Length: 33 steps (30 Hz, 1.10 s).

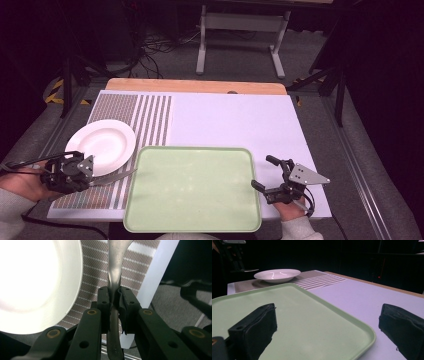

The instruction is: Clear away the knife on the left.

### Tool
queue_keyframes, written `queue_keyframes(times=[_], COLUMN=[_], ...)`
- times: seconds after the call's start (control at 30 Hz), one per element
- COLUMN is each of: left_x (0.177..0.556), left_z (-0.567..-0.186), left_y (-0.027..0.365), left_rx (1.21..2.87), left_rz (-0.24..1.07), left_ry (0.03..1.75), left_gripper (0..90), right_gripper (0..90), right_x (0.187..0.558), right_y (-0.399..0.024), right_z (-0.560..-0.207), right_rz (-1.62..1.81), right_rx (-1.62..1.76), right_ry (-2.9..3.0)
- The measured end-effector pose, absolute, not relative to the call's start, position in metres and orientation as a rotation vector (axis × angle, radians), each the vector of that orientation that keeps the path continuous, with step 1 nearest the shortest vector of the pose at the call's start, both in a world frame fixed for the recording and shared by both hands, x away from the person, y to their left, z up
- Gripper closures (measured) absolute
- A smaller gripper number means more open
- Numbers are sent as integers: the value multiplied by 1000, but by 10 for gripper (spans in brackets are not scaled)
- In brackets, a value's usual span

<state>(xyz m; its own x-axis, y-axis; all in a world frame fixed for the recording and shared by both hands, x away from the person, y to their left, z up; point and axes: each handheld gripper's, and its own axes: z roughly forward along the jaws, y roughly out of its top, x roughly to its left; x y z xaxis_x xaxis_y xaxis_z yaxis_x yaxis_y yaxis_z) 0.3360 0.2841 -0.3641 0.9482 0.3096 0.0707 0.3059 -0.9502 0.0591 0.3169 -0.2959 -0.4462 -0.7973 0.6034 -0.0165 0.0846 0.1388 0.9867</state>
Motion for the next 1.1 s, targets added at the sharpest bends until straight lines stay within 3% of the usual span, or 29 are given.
queue_keyframes(times=[0.43,1.1], left_x=[336,345], left_z=[-348,-350], left_y=[271,237], left_rx=[2907,2657], left_rz=[-17,-89], left_ry=[587,660], left_gripper=[801,802], right_gripper=[21,21], right_x=[317,317], right_y=[-296,-296], right_z=[-446,-446], right_rz=[1700,1702], right_rx=[657,655], right_ry=[2014,2017])
